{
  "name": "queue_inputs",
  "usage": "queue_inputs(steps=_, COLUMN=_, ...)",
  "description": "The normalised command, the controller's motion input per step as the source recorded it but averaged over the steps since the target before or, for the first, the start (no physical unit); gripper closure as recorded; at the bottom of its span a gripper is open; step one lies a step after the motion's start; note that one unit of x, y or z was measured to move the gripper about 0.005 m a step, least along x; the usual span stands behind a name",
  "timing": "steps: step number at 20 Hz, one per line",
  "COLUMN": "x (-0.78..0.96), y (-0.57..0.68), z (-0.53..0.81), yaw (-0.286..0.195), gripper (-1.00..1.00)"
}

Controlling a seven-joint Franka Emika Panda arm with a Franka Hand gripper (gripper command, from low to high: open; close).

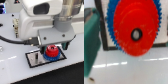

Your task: Insert the blue gear onto the right peg, followed by the red gear

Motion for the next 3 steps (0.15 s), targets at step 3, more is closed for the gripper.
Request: queue_inputs(steps=3, x=0.00, y=0.01, z=0.16, yaw=0.000, gripper=-1.00)
